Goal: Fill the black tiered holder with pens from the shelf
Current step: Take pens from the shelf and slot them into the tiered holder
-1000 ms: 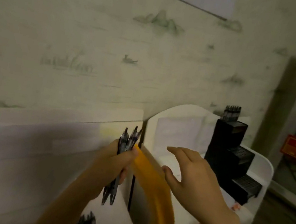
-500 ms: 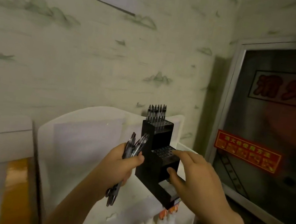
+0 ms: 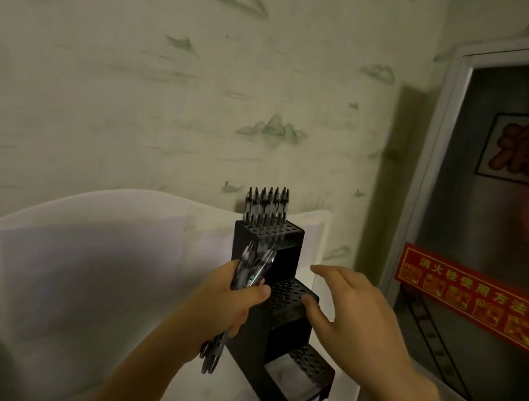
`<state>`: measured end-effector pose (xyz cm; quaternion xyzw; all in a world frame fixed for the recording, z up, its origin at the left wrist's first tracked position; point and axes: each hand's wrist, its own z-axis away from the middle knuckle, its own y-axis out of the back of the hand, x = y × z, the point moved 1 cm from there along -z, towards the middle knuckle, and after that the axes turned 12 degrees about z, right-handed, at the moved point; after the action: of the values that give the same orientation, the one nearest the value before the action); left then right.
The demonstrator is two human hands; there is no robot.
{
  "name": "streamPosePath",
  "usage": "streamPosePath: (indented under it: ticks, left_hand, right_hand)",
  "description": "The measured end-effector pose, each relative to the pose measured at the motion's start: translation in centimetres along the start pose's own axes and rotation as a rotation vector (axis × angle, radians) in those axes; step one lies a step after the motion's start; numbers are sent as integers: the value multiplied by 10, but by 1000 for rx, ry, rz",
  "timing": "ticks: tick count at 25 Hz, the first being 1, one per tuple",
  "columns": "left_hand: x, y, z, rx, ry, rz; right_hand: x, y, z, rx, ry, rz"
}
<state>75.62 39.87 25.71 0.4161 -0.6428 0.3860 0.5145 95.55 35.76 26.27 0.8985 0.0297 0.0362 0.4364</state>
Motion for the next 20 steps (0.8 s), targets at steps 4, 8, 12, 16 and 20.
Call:
streamPosePath:
  ticks: [4, 8, 12, 16, 20]
  left_hand:
    - [0, 10, -59, 56, -49, -54]
    - [-9, 13, -100, 126, -126, -150]
    - [-25, 12, -126, 140, -134, -175]
    - [-31, 13, -144, 204, -138, -182]
    - [-28, 17, -156, 252, -66, -97]
  right_hand:
    - [9, -31, -69, 13, 61, -61]
    - [2, -63, -106, 28, -40, -606]
    - [-6, -96, -129, -163, -194, -995]
    - [3, -115, -157, -329, -275, -1220]
    - [10, -122, -185, -379, -277, -1346]
